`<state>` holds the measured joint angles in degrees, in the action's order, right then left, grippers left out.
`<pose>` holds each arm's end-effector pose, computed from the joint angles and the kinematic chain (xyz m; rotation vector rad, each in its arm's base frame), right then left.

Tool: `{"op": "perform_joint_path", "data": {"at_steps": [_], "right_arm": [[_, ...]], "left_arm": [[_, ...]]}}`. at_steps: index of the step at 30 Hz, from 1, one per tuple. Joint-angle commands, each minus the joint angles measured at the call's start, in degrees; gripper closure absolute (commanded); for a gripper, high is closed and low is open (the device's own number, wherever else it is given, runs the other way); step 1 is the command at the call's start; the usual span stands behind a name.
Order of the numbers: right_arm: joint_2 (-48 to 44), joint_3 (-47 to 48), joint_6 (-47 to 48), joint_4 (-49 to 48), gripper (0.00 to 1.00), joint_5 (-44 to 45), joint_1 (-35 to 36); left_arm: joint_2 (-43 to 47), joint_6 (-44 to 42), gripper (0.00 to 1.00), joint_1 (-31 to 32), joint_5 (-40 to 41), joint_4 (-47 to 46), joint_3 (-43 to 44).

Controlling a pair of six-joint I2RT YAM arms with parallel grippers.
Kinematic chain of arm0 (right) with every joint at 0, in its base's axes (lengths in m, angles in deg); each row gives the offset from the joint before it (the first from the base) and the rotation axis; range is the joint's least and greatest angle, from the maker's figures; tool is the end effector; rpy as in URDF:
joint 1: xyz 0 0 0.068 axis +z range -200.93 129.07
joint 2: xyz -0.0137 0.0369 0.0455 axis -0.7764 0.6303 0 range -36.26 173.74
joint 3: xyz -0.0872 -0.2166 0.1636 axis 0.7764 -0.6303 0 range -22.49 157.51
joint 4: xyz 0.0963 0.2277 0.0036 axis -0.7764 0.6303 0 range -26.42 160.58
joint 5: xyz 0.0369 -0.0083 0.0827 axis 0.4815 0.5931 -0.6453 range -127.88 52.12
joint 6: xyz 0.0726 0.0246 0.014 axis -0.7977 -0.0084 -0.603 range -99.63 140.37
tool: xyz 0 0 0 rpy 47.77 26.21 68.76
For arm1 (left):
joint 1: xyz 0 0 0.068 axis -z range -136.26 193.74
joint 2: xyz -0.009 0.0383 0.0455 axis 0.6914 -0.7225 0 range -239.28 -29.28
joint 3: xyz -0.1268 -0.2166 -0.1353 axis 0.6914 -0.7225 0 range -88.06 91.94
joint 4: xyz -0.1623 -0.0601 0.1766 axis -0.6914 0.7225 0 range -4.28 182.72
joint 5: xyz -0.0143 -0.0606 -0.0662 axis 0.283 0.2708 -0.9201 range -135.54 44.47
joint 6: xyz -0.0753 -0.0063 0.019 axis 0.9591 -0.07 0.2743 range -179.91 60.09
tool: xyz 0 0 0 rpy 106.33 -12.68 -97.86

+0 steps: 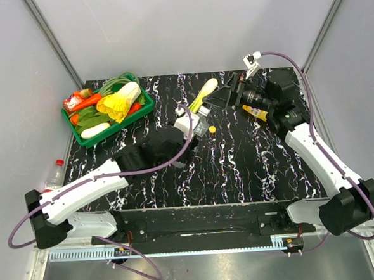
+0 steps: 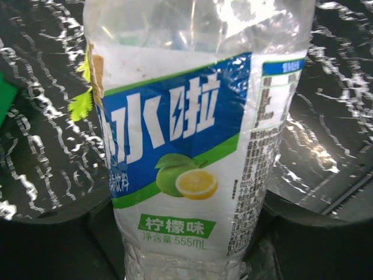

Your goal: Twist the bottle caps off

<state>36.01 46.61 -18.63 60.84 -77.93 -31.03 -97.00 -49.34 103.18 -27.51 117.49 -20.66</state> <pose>0.2614 0.1401 0.4233 -0.3137 1.7195 1.3238 0.1507 -0.2147 0.3553 0.7068 2.0046 -0.3969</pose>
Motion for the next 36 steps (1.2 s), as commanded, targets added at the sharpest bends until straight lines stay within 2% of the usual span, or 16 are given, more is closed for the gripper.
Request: {"op": "perform_joint_path", "data": {"at_steps": [1,3,12,24,29,36], "right_arm": [[0.5,1.8,-0.9,1.6,0.0,-0.6,-0.1],[0.9,1.5,-1.0,0.6,0.01,-1.6,-0.1],[4.6,0.4,-4.5,-3.0,0.22,-7.2,0.1],[7.8,-0.7,-9.2,-10.7,0.33,-11.5,1.6],[8.7,-0.7,-9.9,-11.4,0.46,-12.8,1.8],[8.9,-0.4,-9.7,-12.0,0.71,-14.0,1.8]], "left_arm": [[-3.5,-0.3,1.0,2.5,16.4,4.0,4.8],[-4.7,-0.1,1.0,3.5,19.5,4.7,5.7],[-6.6,0.2,1.0,4.4,21.9,4.7,7.7],[-8.7,0.1,1.0,4.5,21.2,5.8,9.0],[-9.0,0.2,1.0,4.5,21.0,5.8,9.4],[-9.5,0.2,1.0,4.4,20.6,6.0,9.5]]}}
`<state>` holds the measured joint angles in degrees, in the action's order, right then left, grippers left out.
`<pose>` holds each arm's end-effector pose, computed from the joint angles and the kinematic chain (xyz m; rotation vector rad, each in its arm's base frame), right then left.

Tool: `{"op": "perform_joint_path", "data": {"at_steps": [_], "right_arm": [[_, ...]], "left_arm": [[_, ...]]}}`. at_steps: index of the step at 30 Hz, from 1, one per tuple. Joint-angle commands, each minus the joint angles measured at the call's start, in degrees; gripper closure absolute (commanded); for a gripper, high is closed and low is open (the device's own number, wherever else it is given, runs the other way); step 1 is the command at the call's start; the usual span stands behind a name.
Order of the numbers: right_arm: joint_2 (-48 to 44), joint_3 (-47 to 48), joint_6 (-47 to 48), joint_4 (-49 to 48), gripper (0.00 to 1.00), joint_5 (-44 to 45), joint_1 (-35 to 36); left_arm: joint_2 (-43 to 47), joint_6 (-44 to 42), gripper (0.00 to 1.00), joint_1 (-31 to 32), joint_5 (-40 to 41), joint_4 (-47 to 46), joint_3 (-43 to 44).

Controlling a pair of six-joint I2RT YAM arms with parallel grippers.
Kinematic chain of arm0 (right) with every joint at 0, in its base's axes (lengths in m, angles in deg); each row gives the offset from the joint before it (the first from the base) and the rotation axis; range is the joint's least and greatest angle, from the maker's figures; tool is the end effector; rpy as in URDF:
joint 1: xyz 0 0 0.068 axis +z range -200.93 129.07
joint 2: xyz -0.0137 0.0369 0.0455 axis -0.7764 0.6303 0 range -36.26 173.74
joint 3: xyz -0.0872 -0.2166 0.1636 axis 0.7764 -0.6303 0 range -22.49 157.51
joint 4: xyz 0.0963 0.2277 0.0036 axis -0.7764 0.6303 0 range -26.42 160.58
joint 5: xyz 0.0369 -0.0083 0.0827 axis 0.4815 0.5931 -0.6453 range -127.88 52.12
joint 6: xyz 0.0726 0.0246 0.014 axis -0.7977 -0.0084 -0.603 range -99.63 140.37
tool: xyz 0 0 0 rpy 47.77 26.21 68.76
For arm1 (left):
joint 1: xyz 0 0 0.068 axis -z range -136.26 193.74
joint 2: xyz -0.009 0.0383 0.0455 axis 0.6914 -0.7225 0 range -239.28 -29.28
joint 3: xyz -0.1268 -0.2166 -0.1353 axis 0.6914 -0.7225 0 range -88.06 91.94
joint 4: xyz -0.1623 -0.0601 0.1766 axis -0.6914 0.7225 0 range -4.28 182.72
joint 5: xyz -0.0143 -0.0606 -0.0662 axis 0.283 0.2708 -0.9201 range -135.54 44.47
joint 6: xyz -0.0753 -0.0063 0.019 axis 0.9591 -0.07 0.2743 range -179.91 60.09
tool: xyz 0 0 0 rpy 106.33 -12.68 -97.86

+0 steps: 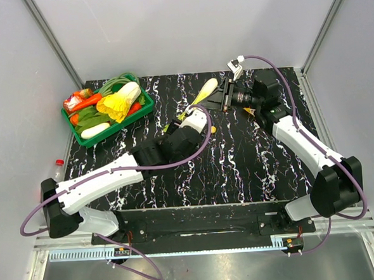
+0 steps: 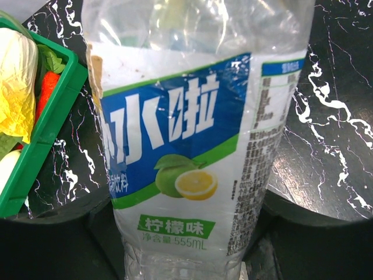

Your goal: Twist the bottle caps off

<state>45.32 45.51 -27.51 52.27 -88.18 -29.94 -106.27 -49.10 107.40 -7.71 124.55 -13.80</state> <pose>0.2929 0.1672 0.3870 -0.3499 1.8266 1.5779 0.1629 -0.2371 0.3481 0.6441 2.0222 0.0013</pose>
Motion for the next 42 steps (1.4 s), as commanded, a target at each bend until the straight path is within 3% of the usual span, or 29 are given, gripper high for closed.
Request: {"op": "perform_joint_path", "data": {"at_steps": [1,6,12,20,28,42], "right_arm": [[-0.5,0.7,-0.8,-3.6,0.76,-3.9,0.7],[-1.3,0.2,1.0,-5.4,1.0,-4.9,0.7],[-3.0,-2.3,-0.1,-14.1,1.0,-6.4,0.5],[-2.3,-4.8,-10.9,-38.9,1.0,-13.3,-0.4],[4.5,-1.2,-35.8,-77.0,1.0,-18.6,-1.7],[-1.2,2.4,-29.2,-75.7,1.0,-19.2,-1.7]], "left_arm": [[-0.4,-0.1,1.0,0.2,0.5,-0.9,2.6],[0.0,0.3,1.0,-1.2,-4.6,-2.3,1.8],[6.1,1.1,1.0,-6.3,-19.3,-9.4,-5.5],[12.7,0.6,1.0,-11.3,-44.0,-17.8,-12.1],[14.3,0.2,1.0,-12.9,-54.9,-21.9,-15.3],[13.2,0.3,1.0,-14.4,-64.7,-25.8,-18.2]]}}
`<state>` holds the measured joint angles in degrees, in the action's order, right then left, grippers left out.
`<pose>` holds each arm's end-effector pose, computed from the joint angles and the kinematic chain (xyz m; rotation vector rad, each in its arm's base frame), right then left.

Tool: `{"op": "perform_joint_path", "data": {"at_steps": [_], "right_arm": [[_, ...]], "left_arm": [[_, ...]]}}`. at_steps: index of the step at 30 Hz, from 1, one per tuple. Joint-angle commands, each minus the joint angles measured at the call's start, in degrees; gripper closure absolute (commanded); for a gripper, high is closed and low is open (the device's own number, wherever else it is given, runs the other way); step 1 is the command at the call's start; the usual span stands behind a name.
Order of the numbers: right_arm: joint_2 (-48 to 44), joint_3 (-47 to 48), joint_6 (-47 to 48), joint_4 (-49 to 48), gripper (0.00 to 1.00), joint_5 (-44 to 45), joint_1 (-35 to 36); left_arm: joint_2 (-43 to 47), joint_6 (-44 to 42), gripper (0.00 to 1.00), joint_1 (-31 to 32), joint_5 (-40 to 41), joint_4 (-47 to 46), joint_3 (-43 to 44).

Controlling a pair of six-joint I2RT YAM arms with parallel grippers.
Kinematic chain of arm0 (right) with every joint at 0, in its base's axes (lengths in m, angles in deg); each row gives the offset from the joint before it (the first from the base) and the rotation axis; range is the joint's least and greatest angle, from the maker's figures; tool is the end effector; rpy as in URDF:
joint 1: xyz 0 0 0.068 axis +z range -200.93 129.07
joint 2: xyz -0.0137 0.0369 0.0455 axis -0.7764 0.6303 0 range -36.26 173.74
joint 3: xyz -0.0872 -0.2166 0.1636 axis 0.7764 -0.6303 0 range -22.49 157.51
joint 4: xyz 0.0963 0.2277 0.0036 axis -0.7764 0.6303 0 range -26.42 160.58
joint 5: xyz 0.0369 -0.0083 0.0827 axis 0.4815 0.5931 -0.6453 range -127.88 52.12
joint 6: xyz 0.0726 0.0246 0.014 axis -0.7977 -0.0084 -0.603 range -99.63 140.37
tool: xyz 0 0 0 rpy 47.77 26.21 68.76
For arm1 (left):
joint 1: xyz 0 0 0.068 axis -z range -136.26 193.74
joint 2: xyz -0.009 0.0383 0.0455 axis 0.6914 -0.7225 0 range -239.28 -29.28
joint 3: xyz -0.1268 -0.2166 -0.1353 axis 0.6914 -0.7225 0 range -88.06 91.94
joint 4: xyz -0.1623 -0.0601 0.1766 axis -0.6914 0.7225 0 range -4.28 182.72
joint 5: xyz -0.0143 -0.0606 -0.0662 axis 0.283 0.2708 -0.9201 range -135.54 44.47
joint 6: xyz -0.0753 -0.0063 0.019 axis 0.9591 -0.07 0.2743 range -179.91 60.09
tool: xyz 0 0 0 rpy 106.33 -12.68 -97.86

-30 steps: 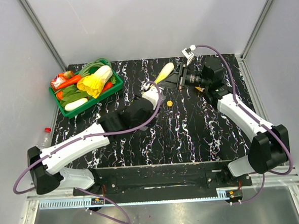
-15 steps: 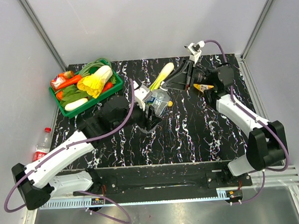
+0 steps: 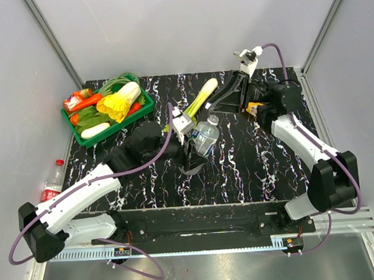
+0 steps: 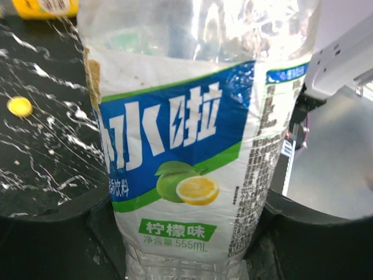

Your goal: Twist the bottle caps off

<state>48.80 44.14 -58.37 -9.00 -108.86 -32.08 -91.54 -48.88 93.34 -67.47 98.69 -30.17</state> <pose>0.2533 0.1529 0.4510 -0.9046 1.2609 1.7924 0.1460 -0.2099 0.3602 0.9194 1.7740 -1.0651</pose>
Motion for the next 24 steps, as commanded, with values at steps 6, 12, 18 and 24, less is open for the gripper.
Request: {"op": "perform_joint_path", "data": {"at_steps": [6,12,18,24], "right_arm": [[-7.5,2.9,9.3,-3.2,1.0,2.8,0.1],[-13.1,-1.2,24.2,18.1,1.0,6.4,0.0],[-18.6,-8.1,38.2,39.3,1.0,14.6,0.0],[-20.1,-14.7,47.4,54.3,1.0,23.1,0.4]], "left_arm": [[-1.0,0.4,1.0,-0.8,-4.6,-0.1,-2.6],[0.2,2.6,1.0,-3.4,-1.9,-1.5,-5.1],[-0.8,6.1,1.0,-8.0,0.3,-3.3,-7.6],[-2.9,10.8,1.0,-13.0,0.5,-5.9,-9.7]]}}
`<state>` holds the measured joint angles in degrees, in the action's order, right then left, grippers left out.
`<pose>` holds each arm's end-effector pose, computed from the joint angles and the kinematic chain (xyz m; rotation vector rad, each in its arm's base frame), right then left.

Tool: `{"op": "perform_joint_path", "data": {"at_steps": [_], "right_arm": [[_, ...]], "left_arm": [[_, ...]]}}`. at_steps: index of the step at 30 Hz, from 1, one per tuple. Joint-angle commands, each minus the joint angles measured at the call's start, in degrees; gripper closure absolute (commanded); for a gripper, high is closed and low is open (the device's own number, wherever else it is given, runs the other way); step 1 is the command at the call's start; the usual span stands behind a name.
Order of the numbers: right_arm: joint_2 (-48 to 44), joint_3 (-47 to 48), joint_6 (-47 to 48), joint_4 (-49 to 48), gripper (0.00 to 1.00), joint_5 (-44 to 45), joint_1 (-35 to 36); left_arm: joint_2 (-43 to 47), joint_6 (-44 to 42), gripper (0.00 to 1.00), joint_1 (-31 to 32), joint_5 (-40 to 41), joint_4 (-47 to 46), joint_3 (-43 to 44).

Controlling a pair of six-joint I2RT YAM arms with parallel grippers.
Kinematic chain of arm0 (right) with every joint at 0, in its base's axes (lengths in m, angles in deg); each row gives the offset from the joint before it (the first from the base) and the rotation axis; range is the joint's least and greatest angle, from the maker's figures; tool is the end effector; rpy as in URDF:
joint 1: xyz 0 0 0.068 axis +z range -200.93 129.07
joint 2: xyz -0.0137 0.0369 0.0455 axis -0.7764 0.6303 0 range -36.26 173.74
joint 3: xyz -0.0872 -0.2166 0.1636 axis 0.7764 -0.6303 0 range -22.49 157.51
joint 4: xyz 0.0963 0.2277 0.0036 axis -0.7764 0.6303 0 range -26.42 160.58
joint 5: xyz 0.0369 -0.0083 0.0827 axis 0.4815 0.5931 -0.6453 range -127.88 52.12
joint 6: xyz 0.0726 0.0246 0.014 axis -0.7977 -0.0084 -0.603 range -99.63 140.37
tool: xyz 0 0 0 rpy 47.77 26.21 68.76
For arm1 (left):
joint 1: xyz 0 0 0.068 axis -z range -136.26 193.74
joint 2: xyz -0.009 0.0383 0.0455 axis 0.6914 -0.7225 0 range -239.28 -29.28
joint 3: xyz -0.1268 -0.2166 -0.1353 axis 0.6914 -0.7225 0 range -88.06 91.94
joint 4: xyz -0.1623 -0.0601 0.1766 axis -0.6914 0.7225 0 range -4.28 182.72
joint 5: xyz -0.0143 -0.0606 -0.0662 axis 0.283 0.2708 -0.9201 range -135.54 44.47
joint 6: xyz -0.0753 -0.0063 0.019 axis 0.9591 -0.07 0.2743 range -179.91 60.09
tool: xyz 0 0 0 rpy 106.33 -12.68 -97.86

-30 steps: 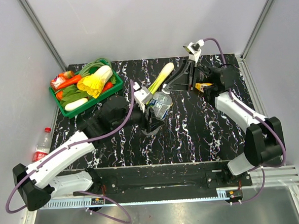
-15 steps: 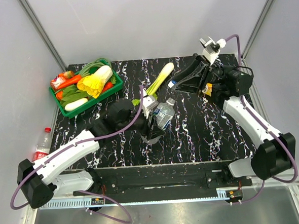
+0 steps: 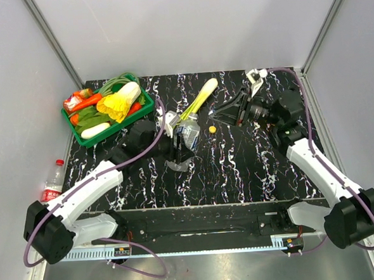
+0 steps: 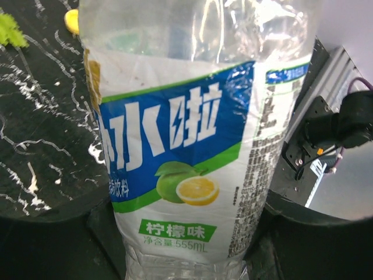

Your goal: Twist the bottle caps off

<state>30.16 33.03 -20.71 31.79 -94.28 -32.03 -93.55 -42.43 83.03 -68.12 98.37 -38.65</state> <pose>0.2184 0.1333 0.4221 -0.6927 1.3705 1.4422 0.1831 -0.1829 0.2992 0.6636 2.0649 -0.9992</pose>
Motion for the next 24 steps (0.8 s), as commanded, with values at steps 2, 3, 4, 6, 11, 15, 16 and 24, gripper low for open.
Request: {"op": "perform_joint_path", "data": {"at_steps": [2,3,4,6,11,15,16,24], "right_arm": [[-1.5,-6.0,11.9,16.0,1.0,12.2,0.5],[-1.3,-7.4,12.9,16.6,1.0,13.5,0.7],[-0.9,-8.5,13.7,18.0,1.0,15.0,1.1],[0.8,-10.8,15.3,19.5,1.0,16.9,1.9],[7.2,-14.4,15.9,23.2,1.0,26.4,6.2],[14.7,-14.0,15.2,26.4,0.98,28.4,7.5],[16.7,-14.1,15.2,26.5,0.96,28.6,7.5],[17.0,-14.7,15.8,27.0,0.49,31.4,7.7]], "left_arm": [[-1.0,6.3,1.0,-4.5,1.1,-7.0,-2.2],[-0.8,7.1,1.0,-5.2,0.5,-7.8,-2.7],[-0.5,7.7,1.0,-5.9,0.3,-8.5,-3.1],[0.3,8.9,1.0,-6.8,-0.7,-9.4,-3.7],[3.6,10.5,1.0,-8.5,-2.3,-11.5,-5.1],[5.3,10.0,1.0,-8.8,-3.3,-11.2,-5.2],[5.6,10.2,1.0,-8.8,-3.4,-11.2,-5.3],[6.4,10.2,0.99,-8.8,-4.5,-11.0,-5.4]]}}
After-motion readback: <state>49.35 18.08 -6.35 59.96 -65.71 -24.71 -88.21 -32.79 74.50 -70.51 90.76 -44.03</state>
